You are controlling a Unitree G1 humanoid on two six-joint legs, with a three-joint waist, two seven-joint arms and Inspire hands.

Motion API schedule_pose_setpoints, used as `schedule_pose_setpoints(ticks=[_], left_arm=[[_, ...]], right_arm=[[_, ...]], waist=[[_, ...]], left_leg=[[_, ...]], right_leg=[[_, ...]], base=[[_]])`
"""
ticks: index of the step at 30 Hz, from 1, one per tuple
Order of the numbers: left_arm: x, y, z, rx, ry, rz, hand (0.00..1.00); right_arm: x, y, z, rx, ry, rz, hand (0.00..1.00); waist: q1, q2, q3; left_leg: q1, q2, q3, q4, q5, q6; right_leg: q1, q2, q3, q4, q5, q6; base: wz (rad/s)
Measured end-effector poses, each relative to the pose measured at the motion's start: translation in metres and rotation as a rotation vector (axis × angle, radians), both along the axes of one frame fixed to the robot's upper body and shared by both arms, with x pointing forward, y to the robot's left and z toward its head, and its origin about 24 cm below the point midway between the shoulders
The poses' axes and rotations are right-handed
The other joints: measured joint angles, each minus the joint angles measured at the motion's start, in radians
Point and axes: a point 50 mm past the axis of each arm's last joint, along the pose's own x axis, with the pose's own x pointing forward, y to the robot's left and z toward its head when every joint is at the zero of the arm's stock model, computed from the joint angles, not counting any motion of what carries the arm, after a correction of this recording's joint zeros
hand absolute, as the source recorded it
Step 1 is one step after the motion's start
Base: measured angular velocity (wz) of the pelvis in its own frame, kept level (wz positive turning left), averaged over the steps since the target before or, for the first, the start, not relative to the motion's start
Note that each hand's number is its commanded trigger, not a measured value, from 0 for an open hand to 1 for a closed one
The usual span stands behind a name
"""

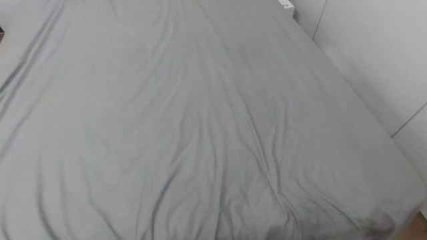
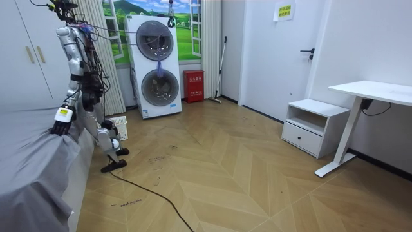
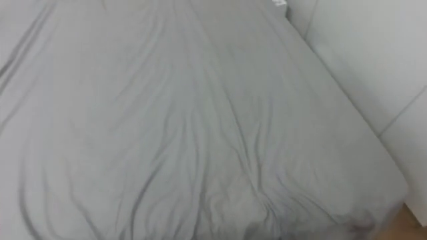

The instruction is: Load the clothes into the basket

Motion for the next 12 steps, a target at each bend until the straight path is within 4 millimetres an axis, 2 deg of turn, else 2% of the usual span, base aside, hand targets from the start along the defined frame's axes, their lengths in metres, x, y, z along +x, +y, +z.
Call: schedule_pose_setpoints(ticks=[3,5,9,12], left_arm=[[0.003,-0.004,0.000,-0.006,-0.009,0.004,0.00],[0.010,-0.005,0.001,-0.005,-0.022,-0.009,0.00],[0.013,-0.006,0.001,-0.012,-0.028,-0.018,0.00],[0.012,-0.006,0.001,-0.019,-0.026,-0.021,0.00]], right_arm=[[0.004,0.005,-0.001,0.013,0.001,0.042,0.00],[0.011,0.007,0.000,0.014,-0.002,0.072,0.00],[0.018,0.008,0.001,0.012,-0.015,0.091,0.00],[0.022,0.011,0.001,0.012,-0.020,0.112,0.00]], waist=[[0.015,-0.002,0.0008],[0.039,-0.004,0.0034],[0.063,-0.009,0.0056],[0.068,-0.012,0.0062]], left_leg=[[0.002,-0.002,-0.012,0.001,-0.001,0.001],[0.002,-0.003,-0.017,0.002,-0.001,0.001],[0.004,-0.003,-0.021,0.005,-0.001,0.001],[0.004,-0.004,-0.023,0.005,-0.001,0.001]], right_leg=[[0.011,-0.002,-0.013,-0.001,0.000,0.000],[0.009,-0.003,-0.027,-0.002,0.000,0.000],[0.016,-0.004,-0.032,-0.002,0.000,0.000],[0.018,-0.004,-0.031,-0.001,0.000,0.000]], base=[[0.14],[0.09],[0.06],[0.05]])
